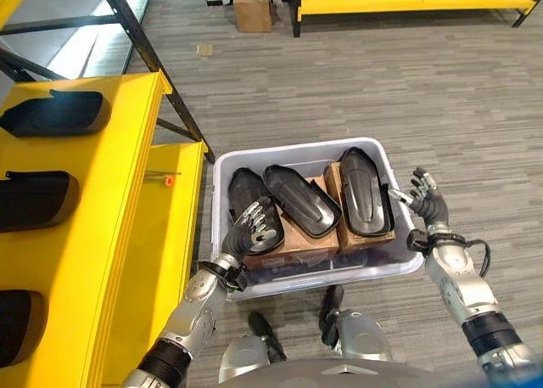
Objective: Move parts from the plastic box to the shelf.
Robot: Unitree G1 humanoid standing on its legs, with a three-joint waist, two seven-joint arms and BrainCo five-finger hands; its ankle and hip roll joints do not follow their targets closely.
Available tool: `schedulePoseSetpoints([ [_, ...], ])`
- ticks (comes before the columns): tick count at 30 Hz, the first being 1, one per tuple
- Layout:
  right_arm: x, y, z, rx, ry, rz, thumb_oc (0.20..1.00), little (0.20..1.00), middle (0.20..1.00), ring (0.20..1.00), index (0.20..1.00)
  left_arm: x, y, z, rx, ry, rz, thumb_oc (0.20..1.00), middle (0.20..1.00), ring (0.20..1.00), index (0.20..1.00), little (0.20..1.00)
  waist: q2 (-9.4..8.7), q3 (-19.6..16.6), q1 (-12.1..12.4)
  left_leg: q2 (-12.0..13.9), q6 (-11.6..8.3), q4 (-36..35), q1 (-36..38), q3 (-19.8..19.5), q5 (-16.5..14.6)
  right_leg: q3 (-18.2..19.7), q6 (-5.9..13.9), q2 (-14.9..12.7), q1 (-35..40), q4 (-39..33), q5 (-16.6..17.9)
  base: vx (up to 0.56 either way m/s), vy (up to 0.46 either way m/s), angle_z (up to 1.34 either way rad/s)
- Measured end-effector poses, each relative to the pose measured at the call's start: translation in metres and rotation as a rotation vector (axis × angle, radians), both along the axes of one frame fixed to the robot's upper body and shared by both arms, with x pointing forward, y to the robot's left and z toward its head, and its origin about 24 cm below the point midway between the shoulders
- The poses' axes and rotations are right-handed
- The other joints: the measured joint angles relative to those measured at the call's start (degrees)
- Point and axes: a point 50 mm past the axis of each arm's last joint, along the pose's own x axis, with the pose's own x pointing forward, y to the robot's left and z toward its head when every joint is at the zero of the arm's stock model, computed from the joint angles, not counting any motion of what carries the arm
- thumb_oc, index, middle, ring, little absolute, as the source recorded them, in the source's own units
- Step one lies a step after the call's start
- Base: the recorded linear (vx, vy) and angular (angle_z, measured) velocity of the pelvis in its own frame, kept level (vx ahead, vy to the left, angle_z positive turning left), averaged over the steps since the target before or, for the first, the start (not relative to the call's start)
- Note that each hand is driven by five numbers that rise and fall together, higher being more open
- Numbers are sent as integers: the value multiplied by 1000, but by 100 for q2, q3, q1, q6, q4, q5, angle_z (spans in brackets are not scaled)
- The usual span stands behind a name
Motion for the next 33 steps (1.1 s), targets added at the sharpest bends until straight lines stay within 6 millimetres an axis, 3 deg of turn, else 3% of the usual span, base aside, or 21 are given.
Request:
schedulePoseSetpoints([
  [6, 33, -1, 10, -14, 37, -37, 1000, 1000, 1000, 1000, 1000, 28, -13, 29, 38, -110, -81, 1000, 1000, 1000, 1000, 1000, 84, 359, 128, -12, 70, 335, -499, -159, -61, -14, -91, -246, -542, 555, -153, -143, -22, 10],
  [8, 49, 0, 22, -4, 32, -63, 1000, 1000, 1000, 1000, 1000, 46, -22, 53, 44, -199, -117, 1000, 1000, 1000, 1000, 1000, 125, 707, 212, -21, 125, 513, -814, -181, -55, -18, -145, -350, -849, 750, -159, -139, -37, 17],
  [15, 66, 8, 36, -22, 9, -57, 1000, 1000, 1000, 1000, 1000, 58, -27, 71, 21, -249, -109, 1000, 1000, 1000, 1000, 1000, 184, 1104, 278, 22, 147, 733, -1138, -248, -65, -14, -195, -410, -1137, 926, -184, -114, -29, 3],
  [19, 81, 10, 50, -58, -4, -77, 1000, 1000, 1000, 1000, 1000, 69, -31, 88, 18, -297, -88, 1000, 1000, 1000, 1000, 1000, 216, 1282, 315, 117, 168, 1037, -1685, -302, -73, -11, -303, -402, -1594, 1010, -123, -139, -32, 1],
  [22, 82, 6, 47, -67, 22, -105, 1000, 1000, 1000, 1000, 1000, 71, -33, 90, 21, -299, -78, 1000, 1000, 1000, 1000, 1000, 245, 1370, 328, 151, 173, 1100, -1766, -303, -74, -13, -323, -399, -1658, 1039, -120, -99, -2, 0],
  [26, 77, -8, 29, -104, 107, -230, 1000, 1000, 1000, 1000, 1000, 71, -34, 90, 22, -297, -59, 1000, 1000, 1000, 1000, 1000, 252, 1371, 319, 174, 175, 1122, -1847, -267, -74, 73, -386, -342, -1767, 992, -76, -95, 15, -10],
  [33, 86, -3, 45, -110, 52, -174, 1000, 1000, 1000, 1000, 1000, 73, -39, 93, -7, -308, -47, 1000, 1000, 1000, 1000, 1000, 254, 1370, 308, 294, 174, 1293, -2203, -169, -75, 169, -494, -254, -2126, 959, 24, -57, 2, -10],
])
